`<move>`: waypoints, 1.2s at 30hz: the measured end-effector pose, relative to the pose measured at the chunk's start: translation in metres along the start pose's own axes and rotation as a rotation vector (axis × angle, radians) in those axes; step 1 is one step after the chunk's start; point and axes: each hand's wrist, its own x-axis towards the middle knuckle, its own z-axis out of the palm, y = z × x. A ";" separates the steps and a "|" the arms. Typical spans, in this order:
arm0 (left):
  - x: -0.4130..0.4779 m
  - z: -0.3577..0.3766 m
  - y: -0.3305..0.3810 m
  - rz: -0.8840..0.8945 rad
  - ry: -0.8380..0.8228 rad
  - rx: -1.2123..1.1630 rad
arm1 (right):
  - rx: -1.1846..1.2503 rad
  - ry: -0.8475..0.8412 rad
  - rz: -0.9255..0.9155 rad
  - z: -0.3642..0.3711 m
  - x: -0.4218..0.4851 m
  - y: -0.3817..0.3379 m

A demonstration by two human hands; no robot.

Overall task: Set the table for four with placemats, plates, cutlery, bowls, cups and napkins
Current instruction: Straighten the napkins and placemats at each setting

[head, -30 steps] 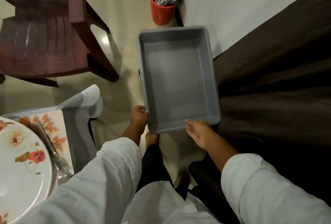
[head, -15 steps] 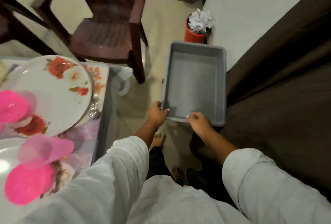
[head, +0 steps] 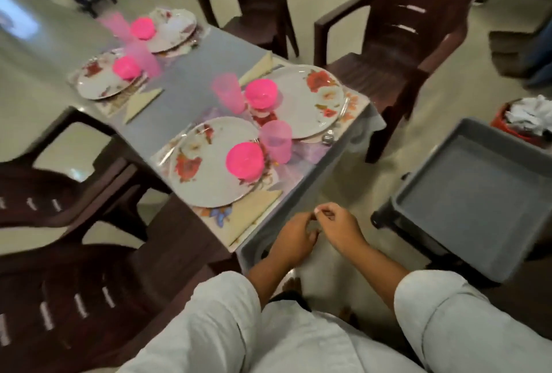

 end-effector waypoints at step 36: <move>0.149 -0.297 -0.315 -0.240 0.377 0.049 | -0.936 -0.296 -0.310 0.257 0.137 -0.216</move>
